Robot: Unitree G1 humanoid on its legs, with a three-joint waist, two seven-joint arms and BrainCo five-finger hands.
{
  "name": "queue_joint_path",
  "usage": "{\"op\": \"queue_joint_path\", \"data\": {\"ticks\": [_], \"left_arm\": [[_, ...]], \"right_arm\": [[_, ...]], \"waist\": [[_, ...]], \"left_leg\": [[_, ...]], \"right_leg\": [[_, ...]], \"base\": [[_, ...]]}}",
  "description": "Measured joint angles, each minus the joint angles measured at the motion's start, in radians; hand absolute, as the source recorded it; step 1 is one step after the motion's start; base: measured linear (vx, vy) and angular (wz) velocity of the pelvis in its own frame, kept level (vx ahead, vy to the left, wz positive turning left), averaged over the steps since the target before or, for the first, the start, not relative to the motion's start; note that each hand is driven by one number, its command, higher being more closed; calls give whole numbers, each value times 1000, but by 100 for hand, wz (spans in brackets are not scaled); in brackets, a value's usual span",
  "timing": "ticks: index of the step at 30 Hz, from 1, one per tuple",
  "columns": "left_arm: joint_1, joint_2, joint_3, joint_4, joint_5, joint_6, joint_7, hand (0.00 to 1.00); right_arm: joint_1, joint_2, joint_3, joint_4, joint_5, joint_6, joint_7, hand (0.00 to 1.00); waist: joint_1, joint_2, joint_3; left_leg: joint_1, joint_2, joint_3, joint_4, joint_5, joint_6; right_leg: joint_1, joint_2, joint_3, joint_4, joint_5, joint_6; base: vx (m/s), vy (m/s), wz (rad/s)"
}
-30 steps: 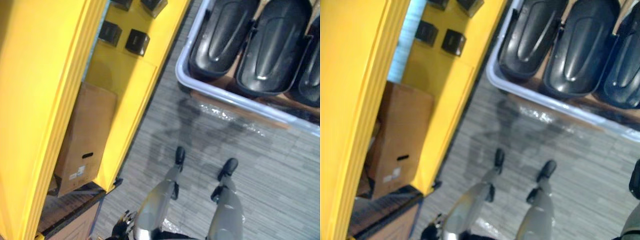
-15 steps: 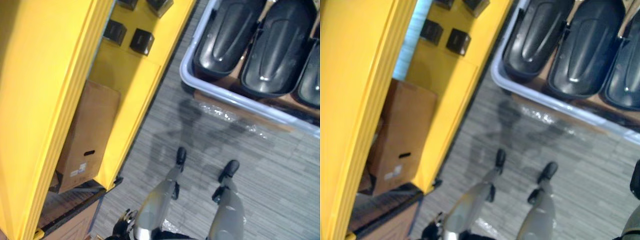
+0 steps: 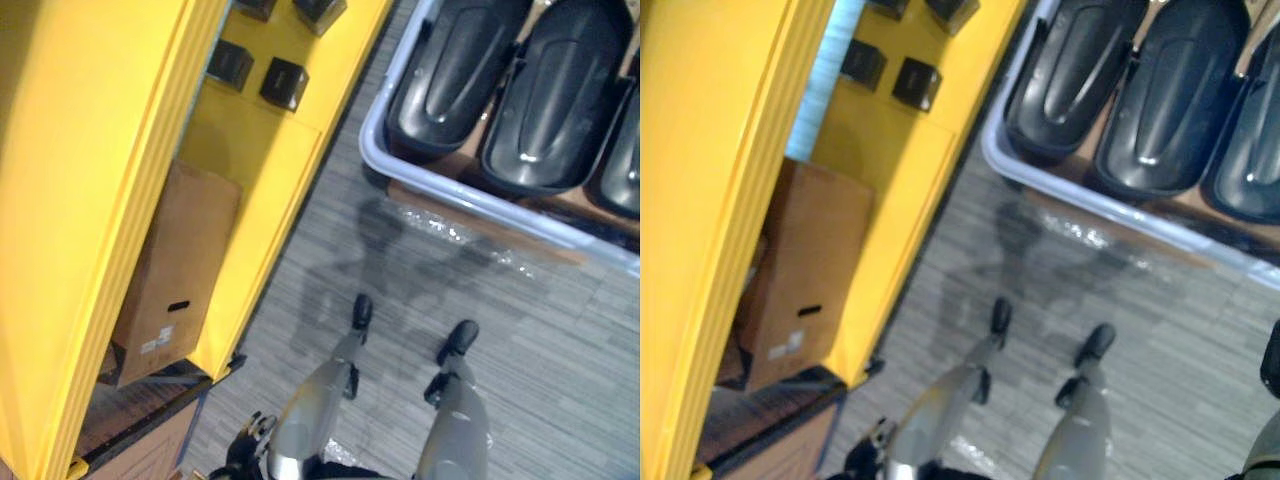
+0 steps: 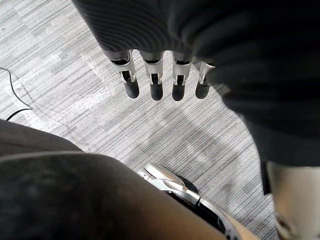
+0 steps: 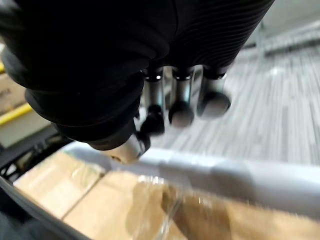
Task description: Walk over and take plastic housings, then place them on the shelf
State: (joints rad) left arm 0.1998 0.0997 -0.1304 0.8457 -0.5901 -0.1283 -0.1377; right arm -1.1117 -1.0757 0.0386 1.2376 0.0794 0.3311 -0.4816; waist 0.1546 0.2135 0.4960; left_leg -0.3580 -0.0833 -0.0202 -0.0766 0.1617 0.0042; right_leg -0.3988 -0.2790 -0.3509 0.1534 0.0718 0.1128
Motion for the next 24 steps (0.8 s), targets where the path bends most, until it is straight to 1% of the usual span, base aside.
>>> {"op": "queue_joint_path", "data": {"ticks": [1,2,3,6,7,8,9,10,11,12,13,14,16,18,20,21,23,24], "left_arm": [[0,0,0,-1,0,0,0,0],[0,0,0,-1,0,0,0,0],[0,0,0,-2,0,0,0,0],[0,0,0,-5,0,4,0,0],[0,0,0,-6,-1,6,0,0],[0,1,1,-10,-2,10,0,0],[0,2,2,-13,-2,15,0,0],[0,4,2,-21,-3,24,0,0],[0,7,4,-31,-3,33,-1,0],[0,9,5,-37,-3,37,-2,0],[0,12,15,-46,-3,42,-3,0],[0,12,32,-49,-6,45,-4,0],[0,17,40,-49,-37,48,-7,0],[0,22,39,-46,-39,52,-21,0],[-1,21,36,-32,-39,45,-25,0],[-1,21,35,-26,-40,42,-25,0],[-1,21,28,2,-40,34,-26,0],[-1,21,27,8,-40,32,-27,0]], "right_arm": [[-2,0,-10,0,-15,0,-33,0],[-8,-1,-12,-2,-15,0,-82,0],[-13,-2,-12,-2,-14,0,-102,0],[-49,-28,-13,-20,-3,-2,-201,0],[-60,-43,-13,-37,21,-7,-227,0],[-86,-71,-18,-62,62,-29,-273,0],[-95,-83,-20,-77,77,-40,-289,0],[-105,-99,-20,-103,93,-63,-311,0],[-120,-111,-22,-142,106,-94,-335,0],[-120,-117,-26,-168,111,-111,-347,0],[-120,-126,-35,-209,123,-143,-360,0],[-118,-128,-36,-238,129,-174,-363,0],[-105,-128,-36,-271,143,-204,-343,0],[-77,-126,-32,-292,144,-216,-292,0],[-42,-102,-25,-288,155,-217,-228,0],[-40,-94,-25,-283,163,-214,-210,0],[-40,-59,8,-242,164,-196,-149,0],[-40,-54,19,-227,164,-194,-134,0]], "waist": [[0,0,0],[-2,0,0],[-2,0,0],[-5,0,0],[-6,0,0],[-10,0,0],[-12,0,0],[-17,0,0],[-28,-1,0],[-34,-1,0],[-43,-1,1],[-55,-1,1],[-60,-2,1],[-57,-2,1],[-56,-2,2],[-55,-2,2],[-50,-2,1],[-46,-2,1]], "left_leg": [[3,0,0,-1,0,0],[5,0,0,-1,0,0],[5,0,0,-1,0,0],[7,1,1,-1,0,0],[7,1,1,-1,0,0],[7,2,1,-2,0,0],[7,2,1,-2,0,0],[7,2,2,-2,0,0],[7,3,3,-2,0,0],[7,3,4,-2,0,0],[7,3,7,-2,0,0],[7,5,9,-2,0,0],[7,8,17,-3,-1,0],[7,11,28,-3,-1,0],[7,15,29,-3,-1,0],[7,16,29,-3,-1,0],[7,21,28,-3,0,-1],[7,22,27,-3,1,-2]], "right_leg": [[2,0,0,0,0,0],[4,0,0,0,0,0],[5,1,0,-1,0,0],[9,2,0,-7,2,2],[10,3,0,-10,3,2],[12,4,0,-15,6,3],[14,5,0,-20,9,3],[17,8,0,-29,14,2],[21,11,0,-40,20,1],[22,12,0,-45,24,1],[24,14,2,-50,27,1],[26,16,3,-58,31,0],[25,21,10,-66,38,-2],[24,26,21,-77,46,-3],[23,30,22,-78,48,-5],[23,31,22,-78,48,-6],[23,36,22,-77,49,-7],[23,36,22,-77,49,-7]], "base": [[0,0,0],[0,0,0],[0,0,0],[0,0,0],[0,0,0],[0,0,0],[0,0,0],[0,0,0],[14,4,-3],[11,3,-5],[4,-1,-7],[-1,-4,-7],[-16,-11,-14],[-30,-13,-17],[-36,-12,-5],[-33,-16,-2],[0,0,0],[0,0,0]]}}
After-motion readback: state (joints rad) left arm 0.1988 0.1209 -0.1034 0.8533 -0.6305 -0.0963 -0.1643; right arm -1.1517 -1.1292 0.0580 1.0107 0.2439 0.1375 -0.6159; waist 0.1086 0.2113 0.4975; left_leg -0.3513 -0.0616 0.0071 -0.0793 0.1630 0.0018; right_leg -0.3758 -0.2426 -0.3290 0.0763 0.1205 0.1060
